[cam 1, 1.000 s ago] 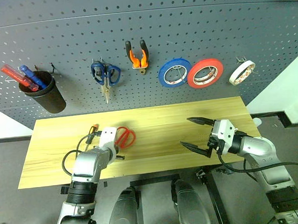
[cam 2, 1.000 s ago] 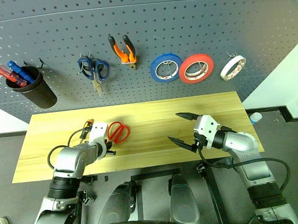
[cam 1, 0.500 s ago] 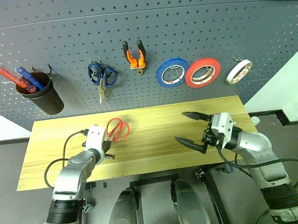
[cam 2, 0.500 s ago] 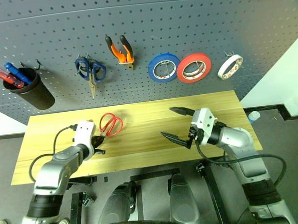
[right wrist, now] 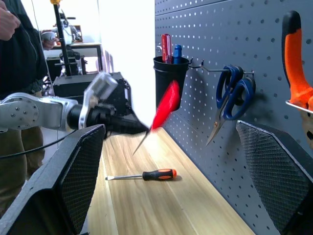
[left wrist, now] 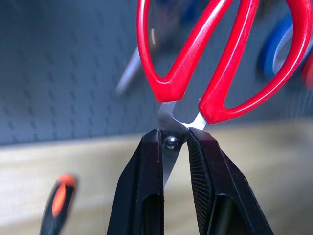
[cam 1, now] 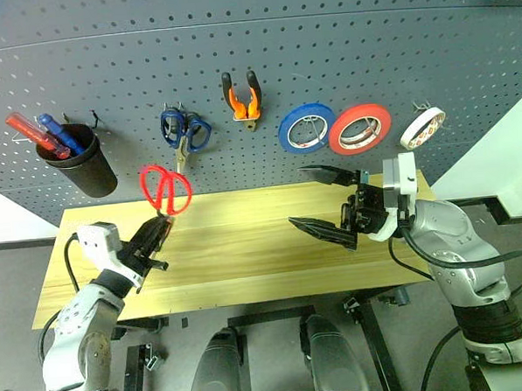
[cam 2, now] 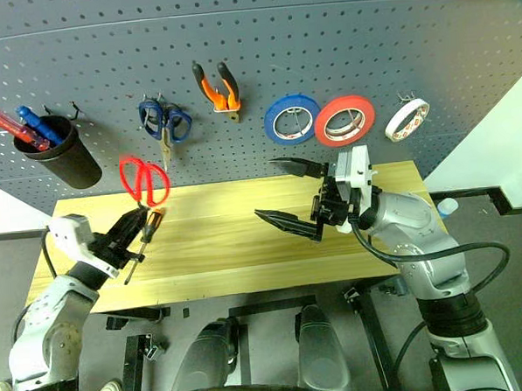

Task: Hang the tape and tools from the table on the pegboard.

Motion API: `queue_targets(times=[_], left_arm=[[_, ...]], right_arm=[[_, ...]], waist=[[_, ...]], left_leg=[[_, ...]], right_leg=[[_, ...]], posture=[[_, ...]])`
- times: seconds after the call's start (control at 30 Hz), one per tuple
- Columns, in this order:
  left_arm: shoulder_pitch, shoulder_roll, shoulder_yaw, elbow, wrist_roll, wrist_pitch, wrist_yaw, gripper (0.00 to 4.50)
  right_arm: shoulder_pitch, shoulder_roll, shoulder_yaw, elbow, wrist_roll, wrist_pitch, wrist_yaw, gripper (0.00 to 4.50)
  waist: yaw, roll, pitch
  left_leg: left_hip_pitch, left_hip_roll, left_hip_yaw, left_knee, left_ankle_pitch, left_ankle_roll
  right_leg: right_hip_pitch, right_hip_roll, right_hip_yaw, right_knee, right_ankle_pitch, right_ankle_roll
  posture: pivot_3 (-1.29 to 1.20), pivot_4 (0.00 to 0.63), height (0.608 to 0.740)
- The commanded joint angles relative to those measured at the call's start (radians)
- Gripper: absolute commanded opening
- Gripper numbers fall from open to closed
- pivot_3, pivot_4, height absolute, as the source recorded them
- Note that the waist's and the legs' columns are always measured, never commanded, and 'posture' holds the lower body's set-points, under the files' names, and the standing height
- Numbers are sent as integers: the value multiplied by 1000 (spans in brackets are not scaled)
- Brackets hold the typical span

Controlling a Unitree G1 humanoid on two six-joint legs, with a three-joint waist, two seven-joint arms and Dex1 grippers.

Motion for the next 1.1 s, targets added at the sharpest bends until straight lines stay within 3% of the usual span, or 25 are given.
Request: queue_targets(times=[0.03,0.7,0.9,1.1], left_arm=[[-48,9,50,-45,-69,-56,-3,398],[-296,113,-86,145,152,-67,141,398],[-325,108,-103,213,144,-37,121,398],[-293,156,-117,192,168,98,164,2435]], right_arm=[[-19,11,-8,-14,-11,-17,12,4500],[15,31,-17,-26,-58,-29,4,4500],[19,32,-15,-27,-67,-31,0,4500],[27,25,-16,-29,-74,-33,4,4500]], waist=[[0,0,0],[-3,-4,-10],[-3,-5,-11],[-5,-5,-11]], left_leg=[[0,0,0,1,0,0],[0,0,0,6,0,1],[0,0,0,6,0,0],[0,0,0,7,0,0]], right_leg=[[0,0,0,0,0,0],[3,2,1,0,4,1],[3,2,1,0,4,1],[3,2,1,0,4,1]], posture=[[-67,151,730],[-94,134,730],[-98,132,730],[-98,134,730]])
